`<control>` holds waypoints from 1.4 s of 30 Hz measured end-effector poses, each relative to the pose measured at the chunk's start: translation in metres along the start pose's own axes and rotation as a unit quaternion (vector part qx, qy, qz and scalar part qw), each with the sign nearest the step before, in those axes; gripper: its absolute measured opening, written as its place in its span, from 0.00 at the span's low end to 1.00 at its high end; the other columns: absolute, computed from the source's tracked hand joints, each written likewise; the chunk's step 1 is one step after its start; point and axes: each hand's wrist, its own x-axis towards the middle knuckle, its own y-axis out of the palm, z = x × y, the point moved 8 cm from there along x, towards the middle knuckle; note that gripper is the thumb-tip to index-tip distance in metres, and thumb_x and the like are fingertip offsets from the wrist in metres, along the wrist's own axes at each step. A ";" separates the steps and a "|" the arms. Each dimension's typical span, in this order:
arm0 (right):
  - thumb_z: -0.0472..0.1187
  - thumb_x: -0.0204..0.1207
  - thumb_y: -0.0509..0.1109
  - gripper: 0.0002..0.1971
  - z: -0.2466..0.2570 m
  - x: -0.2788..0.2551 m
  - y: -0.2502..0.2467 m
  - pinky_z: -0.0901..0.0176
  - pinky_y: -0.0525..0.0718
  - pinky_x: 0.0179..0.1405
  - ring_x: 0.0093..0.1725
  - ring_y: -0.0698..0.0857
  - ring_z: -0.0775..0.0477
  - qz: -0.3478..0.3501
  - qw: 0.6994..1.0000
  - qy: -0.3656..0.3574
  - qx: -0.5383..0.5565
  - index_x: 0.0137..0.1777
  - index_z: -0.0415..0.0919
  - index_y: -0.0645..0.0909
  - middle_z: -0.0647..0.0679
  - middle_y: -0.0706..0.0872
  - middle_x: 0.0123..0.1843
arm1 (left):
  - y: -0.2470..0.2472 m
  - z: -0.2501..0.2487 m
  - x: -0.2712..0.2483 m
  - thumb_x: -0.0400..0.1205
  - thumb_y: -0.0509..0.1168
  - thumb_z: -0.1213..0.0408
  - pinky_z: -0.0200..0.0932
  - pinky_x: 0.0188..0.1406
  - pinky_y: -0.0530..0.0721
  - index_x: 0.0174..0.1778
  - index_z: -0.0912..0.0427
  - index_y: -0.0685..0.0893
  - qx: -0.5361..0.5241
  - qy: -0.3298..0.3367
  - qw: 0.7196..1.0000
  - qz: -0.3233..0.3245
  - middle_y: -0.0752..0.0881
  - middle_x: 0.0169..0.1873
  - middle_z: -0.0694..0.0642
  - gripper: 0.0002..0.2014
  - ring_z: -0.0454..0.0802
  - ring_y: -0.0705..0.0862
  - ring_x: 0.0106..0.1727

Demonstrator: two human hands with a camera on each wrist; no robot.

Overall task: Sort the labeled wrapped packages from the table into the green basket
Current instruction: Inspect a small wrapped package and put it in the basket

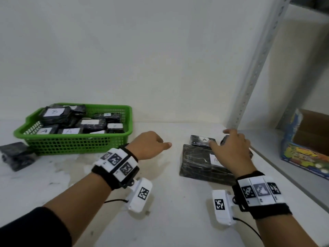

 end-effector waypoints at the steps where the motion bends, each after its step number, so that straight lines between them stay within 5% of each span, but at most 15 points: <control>1: 0.55 0.80 0.75 0.34 0.018 -0.002 0.008 0.40 0.72 0.78 0.82 0.67 0.33 0.012 1.000 -0.028 0.007 0.82 0.43 0.69 0.37 0.74 0.79 | -0.015 0.008 -0.008 0.85 0.66 0.40 0.45 0.69 0.81 0.68 0.58 0.88 0.006 0.001 1.000 -0.023 0.88 0.67 0.56 0.27 0.53 0.85 0.68; 4: 0.55 0.81 0.75 0.35 0.067 -0.015 0.044 0.44 0.72 0.78 0.81 0.69 0.38 0.078 0.993 -0.087 0.029 0.84 0.45 0.68 0.42 0.76 0.78 | -0.049 0.038 -0.030 0.82 0.71 0.41 0.41 0.59 0.80 0.70 0.55 0.87 0.026 -0.011 0.998 -0.054 0.89 0.64 0.52 0.26 0.48 0.85 0.62; 7: 0.55 0.82 0.75 0.35 0.113 -0.031 0.085 0.49 0.71 0.74 0.80 0.71 0.42 0.150 0.978 -0.138 0.045 0.84 0.47 0.67 0.47 0.77 0.79 | -0.065 0.078 -0.041 0.80 0.76 0.46 0.46 0.57 0.86 0.64 0.58 0.88 0.076 -0.057 0.994 -0.062 0.89 0.59 0.53 0.23 0.50 0.86 0.58; 12: 0.56 0.80 0.77 0.34 0.160 -0.045 0.155 0.59 0.75 0.57 0.70 0.83 0.47 0.265 0.953 -0.142 0.050 0.82 0.46 0.72 0.46 0.82 0.76 | -0.053 0.121 -0.040 0.77 0.77 0.47 0.44 0.43 0.81 0.57 0.63 0.86 0.156 -0.100 0.982 -0.032 0.88 0.52 0.57 0.23 0.53 0.83 0.49; 15: 0.58 0.77 0.79 0.35 0.167 -0.045 0.192 0.57 0.82 0.52 0.61 0.87 0.46 0.315 0.942 -0.105 0.050 0.78 0.43 0.76 0.43 0.86 0.71 | -0.035 0.123 -0.034 0.77 0.78 0.47 0.44 0.43 0.78 0.55 0.62 0.84 0.166 -0.101 0.981 -0.002 0.85 0.49 0.58 0.23 0.55 0.83 0.49; 19: 0.57 0.67 0.84 0.26 0.167 -0.037 0.229 0.40 0.91 0.62 0.55 0.93 0.40 0.336 0.935 -0.084 0.077 0.60 0.44 0.86 0.42 0.94 0.52 | -0.031 0.124 -0.026 0.78 0.77 0.49 0.42 0.40 0.77 0.46 0.59 0.81 0.128 -0.089 0.987 -0.023 0.86 0.45 0.60 0.17 0.54 0.82 0.44; 23: 0.44 0.71 0.84 0.11 0.172 -0.033 0.229 0.37 0.93 0.56 0.46 0.95 0.36 0.329 0.929 -0.054 0.161 0.49 0.41 0.89 0.37 0.95 0.45 | -0.036 0.134 -0.022 0.74 0.80 0.48 0.46 0.41 0.81 0.54 0.61 0.83 0.080 -0.075 0.993 -0.041 0.87 0.49 0.56 0.23 0.52 0.84 0.47; 27: 0.33 0.77 0.81 0.16 0.172 -0.039 0.218 0.34 0.93 0.57 0.48 0.95 0.31 0.353 0.876 0.009 0.328 0.63 0.29 0.85 0.27 0.93 0.53 | -0.052 0.142 -0.032 0.73 0.82 0.52 0.47 0.58 0.89 0.65 0.54 0.84 -0.049 -0.031 0.994 -0.095 0.89 0.56 0.47 0.26 0.45 0.88 0.55; 29: 0.33 0.79 0.80 0.17 0.175 -0.047 0.214 0.35 0.93 0.58 0.53 0.94 0.27 0.370 0.843 0.027 0.390 0.64 0.27 0.83 0.26 0.92 0.57 | -0.057 0.146 -0.042 0.73 0.83 0.54 0.45 0.62 0.89 0.69 0.51 0.85 -0.105 -0.003 0.989 -0.107 0.89 0.58 0.43 0.28 0.40 0.87 0.59; 33: 0.34 0.82 0.77 0.14 0.180 -0.073 0.216 0.50 0.95 0.45 0.48 0.95 0.34 0.402 0.794 0.057 0.453 0.63 0.26 0.84 0.25 0.91 0.58 | -0.067 0.159 -0.063 0.71 0.85 0.55 0.42 0.60 0.90 0.68 0.48 0.86 -0.150 0.025 0.979 -0.137 0.90 0.56 0.40 0.28 0.33 0.88 0.58; 37: 0.35 0.85 0.73 0.13 0.187 -0.095 0.221 0.51 0.95 0.48 0.51 0.95 0.33 0.455 0.752 0.067 0.472 0.62 0.24 0.86 0.26 0.93 0.56 | -0.075 0.166 -0.078 0.70 0.86 0.60 0.45 0.57 0.92 0.66 0.47 0.86 -0.188 0.039 0.972 -0.137 0.91 0.56 0.42 0.28 0.35 0.88 0.58; 42: 0.34 0.84 0.72 0.11 0.202 -0.096 0.213 0.55 0.94 0.42 0.46 0.95 0.40 0.457 0.750 0.037 0.477 0.59 0.25 0.89 0.29 0.94 0.53 | -0.086 0.167 -0.085 0.64 0.88 0.48 0.48 0.59 0.91 0.73 0.39 0.81 -0.188 0.073 0.968 -0.148 0.87 0.60 0.41 0.40 0.36 0.87 0.61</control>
